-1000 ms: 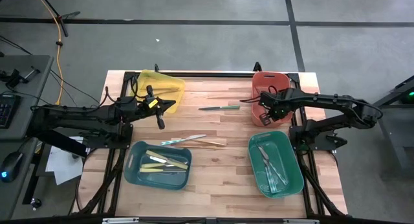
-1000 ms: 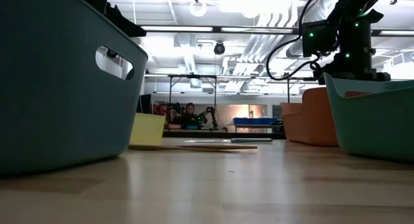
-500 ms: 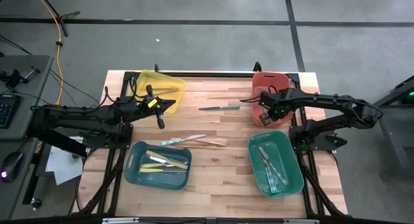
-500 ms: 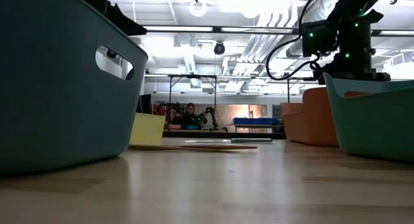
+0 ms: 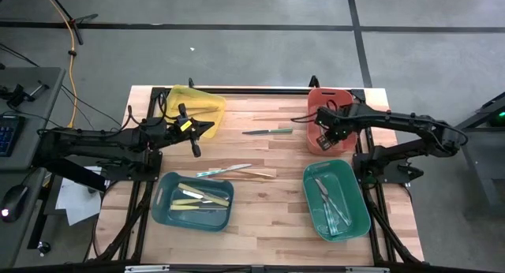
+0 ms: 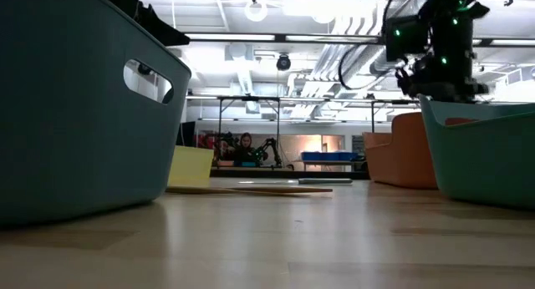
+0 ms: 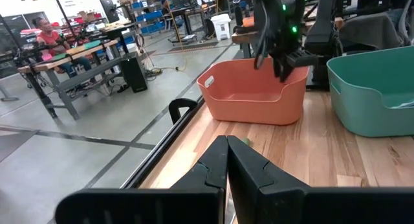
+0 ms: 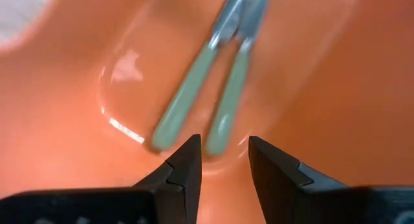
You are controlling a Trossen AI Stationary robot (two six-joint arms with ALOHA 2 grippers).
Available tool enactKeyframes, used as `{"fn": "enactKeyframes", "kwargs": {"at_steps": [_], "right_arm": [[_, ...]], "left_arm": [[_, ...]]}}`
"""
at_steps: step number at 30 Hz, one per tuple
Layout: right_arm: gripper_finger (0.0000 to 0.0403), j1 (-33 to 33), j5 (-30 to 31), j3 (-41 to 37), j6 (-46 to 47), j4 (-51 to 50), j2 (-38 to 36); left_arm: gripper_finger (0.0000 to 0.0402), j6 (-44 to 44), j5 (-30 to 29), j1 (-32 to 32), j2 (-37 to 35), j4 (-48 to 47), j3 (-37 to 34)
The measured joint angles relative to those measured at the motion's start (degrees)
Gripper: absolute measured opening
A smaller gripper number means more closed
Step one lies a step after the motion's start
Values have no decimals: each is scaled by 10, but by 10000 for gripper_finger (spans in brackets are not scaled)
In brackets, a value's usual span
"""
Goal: Sort silverware by color (type)
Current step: Put the green knife into the orange bin
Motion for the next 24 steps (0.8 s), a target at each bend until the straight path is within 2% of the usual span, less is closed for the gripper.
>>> {"fn": "enactKeyframes", "kwargs": {"at_steps": [7,13,16,20,24], "right_arm": [[110,0,64,121,-29,-57,0],[110,11,76,192,-45,-8,0],[110,31,74,190,-61,68,-1],[110,68,52,134,-66,229,0],[94,89,-13,64,-45,397,25]], "left_arm": [[0,0,0,0,0,-1,0],[0,-10,0,0,0,-2,0],[0,-18,0,0,0,-2,0],[0,-26,0,0,0,-2,0],[0,-29,0,0,0,-2,0]]}}
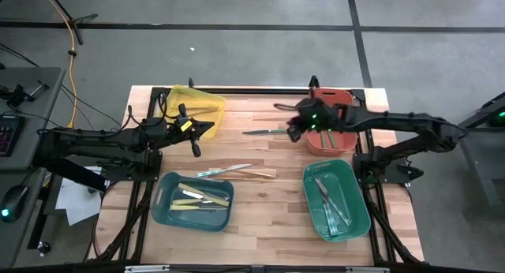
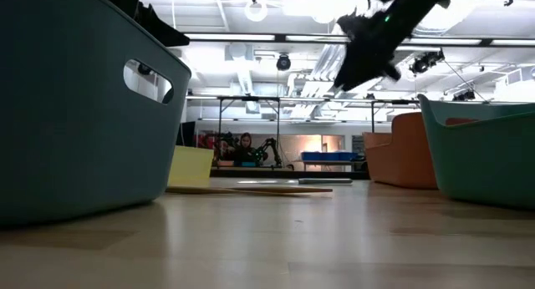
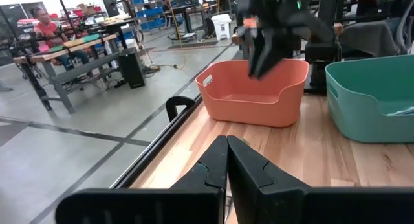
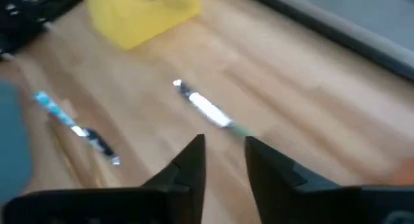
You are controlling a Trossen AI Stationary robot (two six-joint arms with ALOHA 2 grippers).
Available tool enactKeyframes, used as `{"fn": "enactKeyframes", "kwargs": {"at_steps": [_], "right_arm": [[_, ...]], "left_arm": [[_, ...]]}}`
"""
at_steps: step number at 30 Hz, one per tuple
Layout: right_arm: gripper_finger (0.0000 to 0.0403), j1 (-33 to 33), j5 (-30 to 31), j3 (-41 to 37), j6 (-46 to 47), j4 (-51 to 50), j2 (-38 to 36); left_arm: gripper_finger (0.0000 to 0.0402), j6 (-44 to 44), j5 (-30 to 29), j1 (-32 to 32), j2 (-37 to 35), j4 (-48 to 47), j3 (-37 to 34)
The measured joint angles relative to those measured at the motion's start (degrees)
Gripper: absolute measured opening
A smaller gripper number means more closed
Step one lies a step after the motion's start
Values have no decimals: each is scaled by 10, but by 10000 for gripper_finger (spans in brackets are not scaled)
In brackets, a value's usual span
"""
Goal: Sort silverware by color (type)
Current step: Put the green knife into the orange bin
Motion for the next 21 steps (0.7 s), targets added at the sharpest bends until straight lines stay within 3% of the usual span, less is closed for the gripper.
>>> {"fn": "enactKeyframes", "kwargs": {"at_steps": [5,13,21], "right_arm": [[11,26,-20,-11,-7,74,97],[5,26,-17,95,-76,54,272],[0,-10,14,117,-91,49,318]], "left_arm": [[0,-12,0,0,0,1,0],[0,-60,0,1,13,3,0],[0,-92,0,9,127,30,0]]}}
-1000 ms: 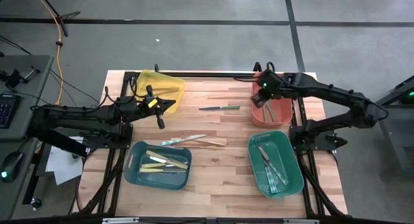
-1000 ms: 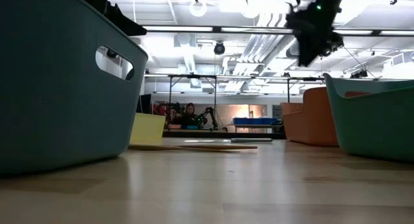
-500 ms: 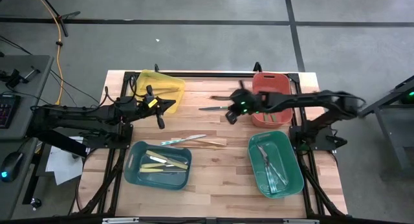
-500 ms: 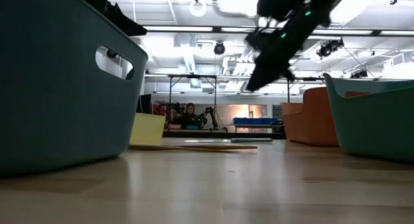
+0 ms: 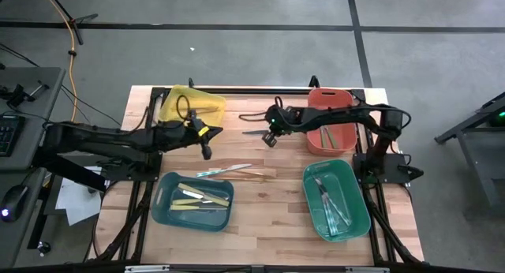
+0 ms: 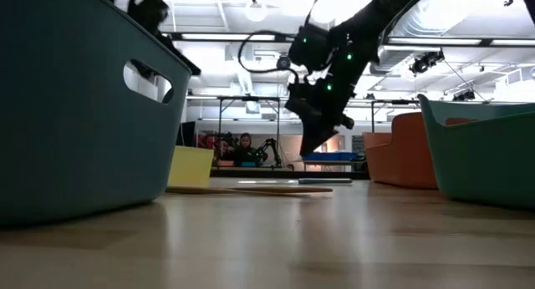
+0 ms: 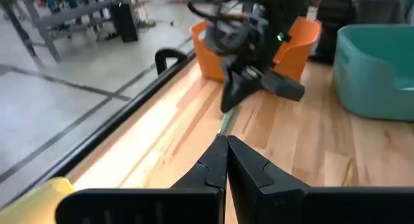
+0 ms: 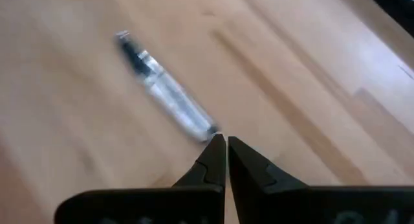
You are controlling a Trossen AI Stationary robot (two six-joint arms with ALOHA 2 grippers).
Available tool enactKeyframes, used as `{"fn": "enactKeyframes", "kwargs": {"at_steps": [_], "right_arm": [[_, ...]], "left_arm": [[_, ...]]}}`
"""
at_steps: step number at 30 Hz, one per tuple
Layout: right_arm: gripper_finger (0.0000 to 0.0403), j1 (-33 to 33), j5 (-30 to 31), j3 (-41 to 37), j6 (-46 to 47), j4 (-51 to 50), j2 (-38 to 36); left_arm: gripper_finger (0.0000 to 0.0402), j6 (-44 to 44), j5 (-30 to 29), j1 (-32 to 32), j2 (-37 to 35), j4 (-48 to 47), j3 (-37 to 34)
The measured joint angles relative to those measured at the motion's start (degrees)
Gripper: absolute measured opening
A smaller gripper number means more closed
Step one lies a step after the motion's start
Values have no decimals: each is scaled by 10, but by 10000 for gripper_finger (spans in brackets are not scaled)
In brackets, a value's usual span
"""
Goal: Sort silverware by color (type)
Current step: Put the green knife into the orange bin
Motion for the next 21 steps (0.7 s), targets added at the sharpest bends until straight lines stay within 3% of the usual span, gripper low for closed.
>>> {"fn": "enactKeyframes", "kwargs": {"at_steps": [10,21], "right_arm": [[0,-33,0,-1,37,14,51],[0,-23,1,-1,48,40,79]], "left_arm": [[0,-27,60,34,138,16,39],[0,7,60,34,154,18,52]]}}
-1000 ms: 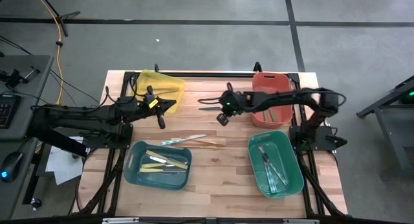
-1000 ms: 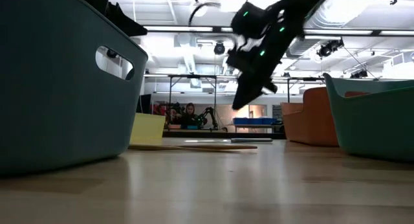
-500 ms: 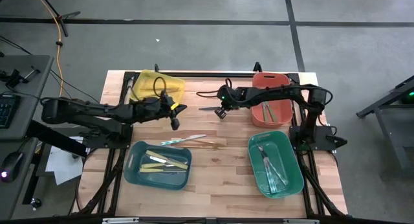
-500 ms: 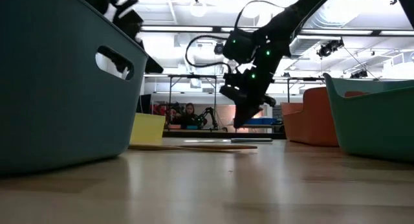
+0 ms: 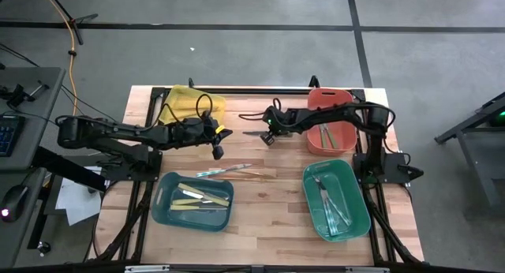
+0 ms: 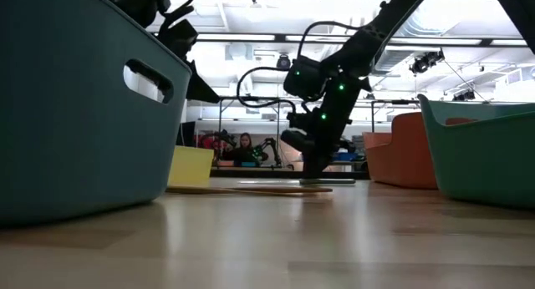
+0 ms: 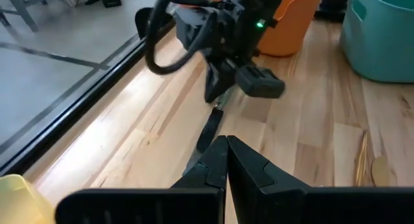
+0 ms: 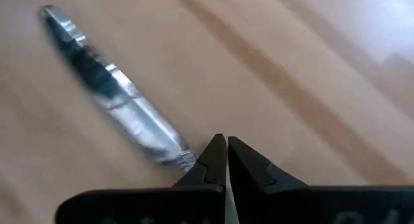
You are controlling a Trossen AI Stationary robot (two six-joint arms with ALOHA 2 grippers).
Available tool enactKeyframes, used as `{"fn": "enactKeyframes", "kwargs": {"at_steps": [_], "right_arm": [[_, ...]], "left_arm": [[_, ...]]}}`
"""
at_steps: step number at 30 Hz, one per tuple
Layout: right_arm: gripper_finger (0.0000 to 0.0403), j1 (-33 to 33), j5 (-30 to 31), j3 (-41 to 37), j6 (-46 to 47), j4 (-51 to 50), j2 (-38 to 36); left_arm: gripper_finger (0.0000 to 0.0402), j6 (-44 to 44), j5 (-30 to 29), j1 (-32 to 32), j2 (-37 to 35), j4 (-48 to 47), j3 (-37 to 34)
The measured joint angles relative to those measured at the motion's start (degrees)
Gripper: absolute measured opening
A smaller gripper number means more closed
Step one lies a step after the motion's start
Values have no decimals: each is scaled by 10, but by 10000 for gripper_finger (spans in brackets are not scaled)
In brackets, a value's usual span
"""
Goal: Sort silverware by color (type)
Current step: Put the green knife into the orange bin
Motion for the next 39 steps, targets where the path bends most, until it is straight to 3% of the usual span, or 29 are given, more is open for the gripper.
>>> {"fn": "enactKeyframes", "kwargs": {"at_steps": [10,15,25,39], "right_arm": [[0,54,-4,0,6,7,0],[0,77,7,0,5,7,0],[0,74,39,0,0,64,0],[0,45,14,0,43,191,42]], "left_arm": [[0,9,2,0,0,4,0],[0,7,55,0,2,7,0],[0,32,55,20,74,17,16],[0,33,54,7,-82,-56,45]]}}
